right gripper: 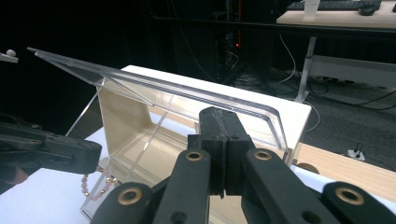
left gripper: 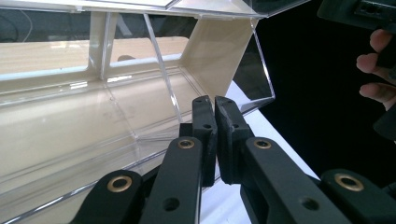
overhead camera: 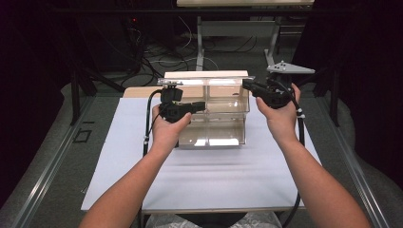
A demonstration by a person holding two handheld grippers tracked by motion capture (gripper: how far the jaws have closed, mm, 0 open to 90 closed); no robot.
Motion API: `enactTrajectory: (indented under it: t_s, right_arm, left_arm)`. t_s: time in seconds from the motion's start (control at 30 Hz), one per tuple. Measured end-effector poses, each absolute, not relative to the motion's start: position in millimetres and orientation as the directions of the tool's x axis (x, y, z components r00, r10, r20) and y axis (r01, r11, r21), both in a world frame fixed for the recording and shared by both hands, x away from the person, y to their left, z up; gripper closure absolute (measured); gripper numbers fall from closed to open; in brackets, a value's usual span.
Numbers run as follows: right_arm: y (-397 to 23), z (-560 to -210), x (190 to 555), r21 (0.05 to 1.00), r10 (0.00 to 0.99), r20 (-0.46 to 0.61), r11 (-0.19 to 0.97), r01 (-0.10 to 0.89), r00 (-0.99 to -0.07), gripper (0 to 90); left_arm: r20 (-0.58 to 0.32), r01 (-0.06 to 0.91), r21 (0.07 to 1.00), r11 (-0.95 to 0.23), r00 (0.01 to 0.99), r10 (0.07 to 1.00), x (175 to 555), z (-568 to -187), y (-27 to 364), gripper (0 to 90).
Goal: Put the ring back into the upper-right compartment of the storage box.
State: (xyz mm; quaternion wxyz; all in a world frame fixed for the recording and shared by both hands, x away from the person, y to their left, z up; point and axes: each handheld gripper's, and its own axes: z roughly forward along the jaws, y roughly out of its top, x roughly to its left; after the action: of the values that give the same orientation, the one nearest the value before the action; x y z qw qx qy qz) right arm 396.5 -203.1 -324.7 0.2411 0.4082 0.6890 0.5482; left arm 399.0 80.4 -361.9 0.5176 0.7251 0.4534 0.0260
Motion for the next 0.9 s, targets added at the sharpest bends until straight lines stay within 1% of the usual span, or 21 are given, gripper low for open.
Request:
enactTrajectory:
  t_s: [0.23, 0.9]
  right_arm:
    - [-203, -325, 396, 0.952, 0.827, 0.115, 0.067, 0.300, -0.550, 90.0]
    - [-204, -325, 397, 0.953, 0.826, 0.118, 0.062, 0.297, -0.552, 90.0]
  left_arm:
    - [-0.444, 0.634, 0.773, -0.036, 0.581, 0.682, 403, -363, 73, 87.7]
    - [-0.437, 0.625, 0.781, -0.011, 0.559, 0.705, 412, -368, 56, 87.7]
